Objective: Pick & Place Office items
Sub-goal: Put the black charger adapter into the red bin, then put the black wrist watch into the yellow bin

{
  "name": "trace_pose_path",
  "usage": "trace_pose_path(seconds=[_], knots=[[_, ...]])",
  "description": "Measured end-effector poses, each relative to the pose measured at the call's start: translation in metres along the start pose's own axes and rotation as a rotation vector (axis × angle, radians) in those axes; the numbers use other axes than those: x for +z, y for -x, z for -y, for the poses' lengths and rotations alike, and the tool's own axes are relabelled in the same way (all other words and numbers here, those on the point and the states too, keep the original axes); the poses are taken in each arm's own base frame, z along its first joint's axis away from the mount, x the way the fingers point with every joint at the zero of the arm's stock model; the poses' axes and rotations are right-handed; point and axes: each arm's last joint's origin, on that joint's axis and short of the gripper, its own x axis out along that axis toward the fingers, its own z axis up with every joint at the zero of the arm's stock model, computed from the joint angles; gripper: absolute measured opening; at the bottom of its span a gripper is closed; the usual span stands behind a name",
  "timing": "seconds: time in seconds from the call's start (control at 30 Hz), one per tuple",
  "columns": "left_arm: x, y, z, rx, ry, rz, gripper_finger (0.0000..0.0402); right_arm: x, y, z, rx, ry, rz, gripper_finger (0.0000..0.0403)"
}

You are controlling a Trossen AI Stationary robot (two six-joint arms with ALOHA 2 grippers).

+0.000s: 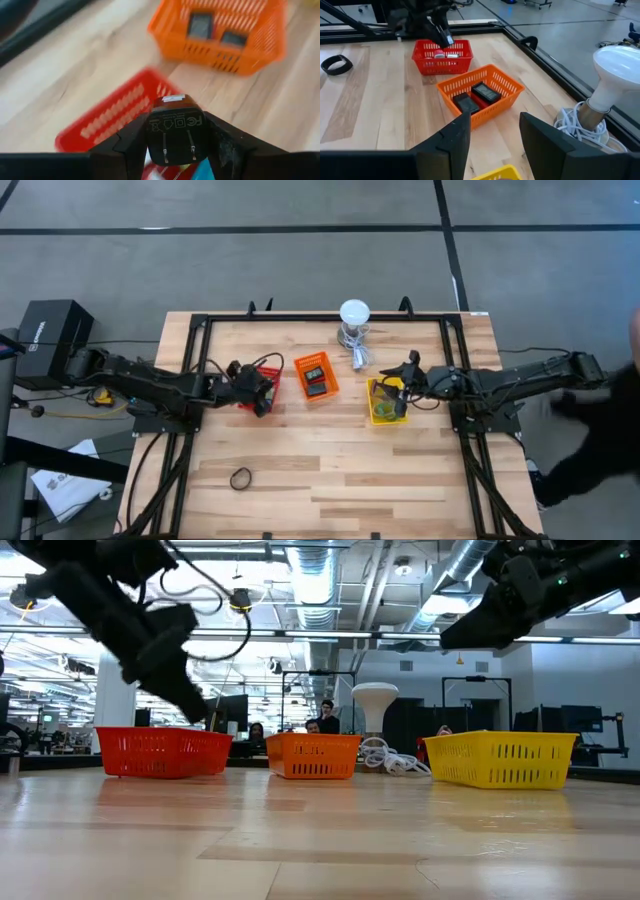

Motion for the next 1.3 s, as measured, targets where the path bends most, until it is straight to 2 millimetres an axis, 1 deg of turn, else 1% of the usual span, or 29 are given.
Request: trace_pose_path(seconds=[0.1, 0.33, 0.57, 0.73, 0.9, 1.03, 1.13, 1.3], knots=[[-0.007, -0.002, -0.002, 0.036, -0.033, -0.064, 0.0168, 0.000, 0.000, 0.000, 0.001, 0.000, 0.000, 0.0161], [-0.012, -0.009, -0.002, 0.067, -0.063, -0.104, 0.0172, 0.000, 0.000, 0.000, 0.000, 0.000, 0.000, 0.0161], [-0.016, -0.019, -0.003, 0.108, -0.086, -0.151, 0.0205, 0.000, 0.000, 0.000, 0.000, 0.000, 0.000, 0.0161], [-0.016, -0.018, -0.003, 0.101, -0.085, -0.147, 0.0232, 0.000, 0.000, 0.000, -0.001, 0.000, -0.001, 0.0161], [-0.009, -0.008, -0.005, 0.010, -0.041, -0.127, 0.0251, 0.000, 0.000, 0.000, -0.001, 0.000, -0.001, 0.0161], [-0.005, 0.004, -0.004, -0.117, -0.003, -0.123, 0.0252, 0.000, 0.000, 0.000, -0.001, 0.000, -0.001, 0.0161], [-0.007, 0.012, 0.004, -0.237, -0.016, -0.145, 0.0248, 0.000, 0.000, 0.000, -0.001, 0.000, -0.001, 0.0161], [-0.018, 0.025, 0.023, -0.394, -0.036, -0.210, 0.0243, 0.000, 0.000, 0.000, -0.002, 0.000, 0.000, 0.0161]])
